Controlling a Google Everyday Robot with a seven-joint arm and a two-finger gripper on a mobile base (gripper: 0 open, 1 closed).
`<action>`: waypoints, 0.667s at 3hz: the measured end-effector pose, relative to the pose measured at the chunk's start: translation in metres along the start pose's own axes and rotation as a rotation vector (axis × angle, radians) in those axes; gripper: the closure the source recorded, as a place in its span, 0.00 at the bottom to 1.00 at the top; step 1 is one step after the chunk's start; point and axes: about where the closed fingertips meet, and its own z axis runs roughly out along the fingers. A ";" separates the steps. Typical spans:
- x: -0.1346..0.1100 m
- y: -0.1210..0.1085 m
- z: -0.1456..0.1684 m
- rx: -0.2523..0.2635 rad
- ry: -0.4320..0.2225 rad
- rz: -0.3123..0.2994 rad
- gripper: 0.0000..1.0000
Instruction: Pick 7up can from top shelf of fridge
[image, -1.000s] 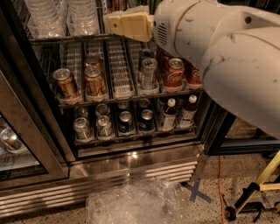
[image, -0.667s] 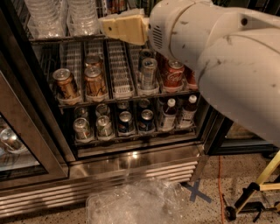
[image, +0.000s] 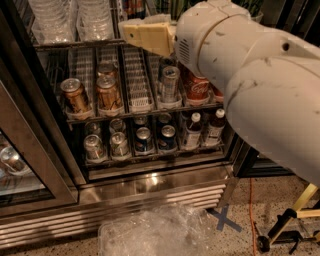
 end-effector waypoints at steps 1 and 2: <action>0.000 0.000 0.000 0.000 0.000 0.000 0.00; 0.004 -0.003 0.003 0.012 -0.020 0.023 0.16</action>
Offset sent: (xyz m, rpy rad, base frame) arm 0.0369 0.0126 -0.0188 0.0862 -0.0048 -0.0350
